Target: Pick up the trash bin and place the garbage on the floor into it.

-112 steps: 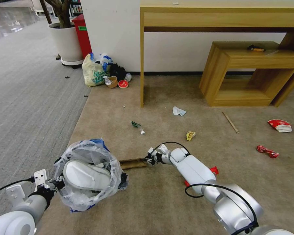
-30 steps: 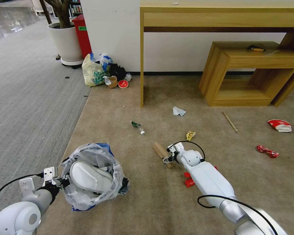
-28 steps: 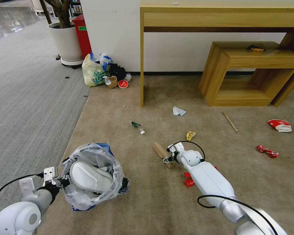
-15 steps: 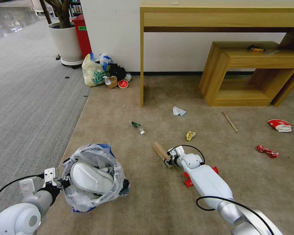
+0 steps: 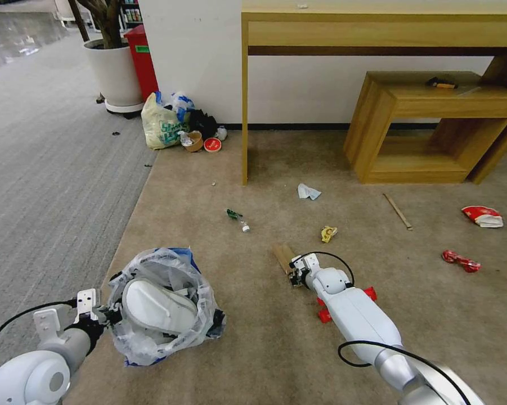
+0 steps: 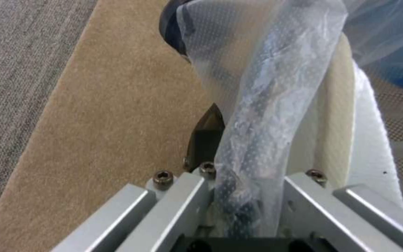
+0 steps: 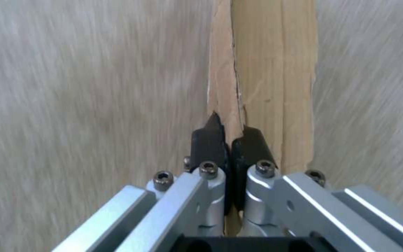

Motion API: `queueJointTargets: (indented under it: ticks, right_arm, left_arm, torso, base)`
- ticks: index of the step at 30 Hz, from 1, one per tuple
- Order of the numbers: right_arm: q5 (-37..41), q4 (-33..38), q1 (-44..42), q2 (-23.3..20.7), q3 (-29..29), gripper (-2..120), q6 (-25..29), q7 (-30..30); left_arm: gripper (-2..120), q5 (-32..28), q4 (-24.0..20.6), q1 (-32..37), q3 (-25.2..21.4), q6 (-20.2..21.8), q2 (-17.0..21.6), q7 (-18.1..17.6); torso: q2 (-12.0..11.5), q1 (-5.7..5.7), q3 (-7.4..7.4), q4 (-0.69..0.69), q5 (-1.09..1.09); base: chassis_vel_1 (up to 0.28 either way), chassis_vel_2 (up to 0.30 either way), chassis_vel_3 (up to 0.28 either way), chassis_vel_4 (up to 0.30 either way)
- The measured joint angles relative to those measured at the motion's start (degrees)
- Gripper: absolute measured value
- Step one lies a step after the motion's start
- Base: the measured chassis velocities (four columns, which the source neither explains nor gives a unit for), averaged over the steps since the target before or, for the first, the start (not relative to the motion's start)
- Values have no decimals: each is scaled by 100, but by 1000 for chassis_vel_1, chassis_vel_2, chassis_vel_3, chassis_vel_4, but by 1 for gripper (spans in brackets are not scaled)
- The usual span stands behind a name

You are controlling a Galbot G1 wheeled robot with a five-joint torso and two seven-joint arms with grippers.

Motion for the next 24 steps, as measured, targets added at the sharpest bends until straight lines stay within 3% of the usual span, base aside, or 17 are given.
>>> queueJointTargets:
  ticks: [3,8,11,12,17,24]
  right_arm:
    - [-80,551,-3,-91,88,0,371,57]
    - [137,1367,55,-251,41,0,506,83]
    - [831,2413,130,-400,-170,0,683,37]
    - [831,2413,130,-400,-170,0,683,37]
    - [1978,3789,273,-507,-836,0,785,-9]
    - [2528,4995,312,-604,-1831,0,767,62]
  left_arm:
    - [0,20,0,-11,12,0,2,0]
    - [0,65,4,-38,42,0,3,-17]
    - [0,156,45,-93,116,0,-15,-61]
    - [0,156,45,-93,116,0,-15,-61]
    - [0,258,166,-270,354,0,-2,-156]
    - [0,293,298,-475,624,0,63,-291]
  torso:
    - [0,0,0,0,-1]
    - [0,0,0,-2,-1]
    - [0,1,0,0,-1]
    - [0,1,0,0,-1]
    - [0,0,1,1,0]
    - [0,0,0,0,-2]
  base:
    - [0,0,0,0]
    - [0,0,0,0]
    - [0,0,0,0]
    - [0,0,0,0]
    - [0,0,0,0]
    - [0,0,0,0]
